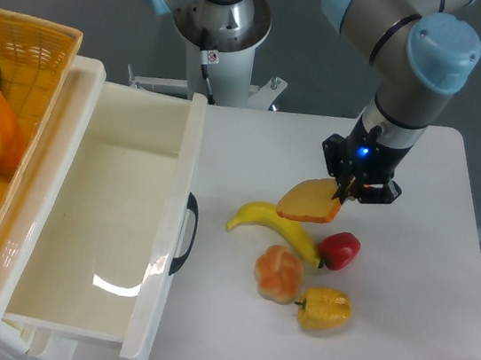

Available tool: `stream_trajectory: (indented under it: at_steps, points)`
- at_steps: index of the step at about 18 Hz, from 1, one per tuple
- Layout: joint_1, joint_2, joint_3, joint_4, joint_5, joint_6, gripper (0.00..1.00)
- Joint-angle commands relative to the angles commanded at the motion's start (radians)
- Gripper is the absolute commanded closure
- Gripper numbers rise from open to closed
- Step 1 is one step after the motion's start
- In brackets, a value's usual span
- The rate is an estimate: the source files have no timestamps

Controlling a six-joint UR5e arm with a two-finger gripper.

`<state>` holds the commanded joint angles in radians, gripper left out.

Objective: Place the bread slice in the upper white drawer
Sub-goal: 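Hold the orange bread slice in the gripper above the fruit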

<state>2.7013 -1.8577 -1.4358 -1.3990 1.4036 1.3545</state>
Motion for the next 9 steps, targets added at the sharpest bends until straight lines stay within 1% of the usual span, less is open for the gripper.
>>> stream_trajectory:
  at_steps: [4,9]
  points:
    - [0.005,0.002,0.014,0.0,-0.002,-0.015,1.0]
    - [-0.002,-0.009,0.061,0.0,-0.014,-0.095,1.0]
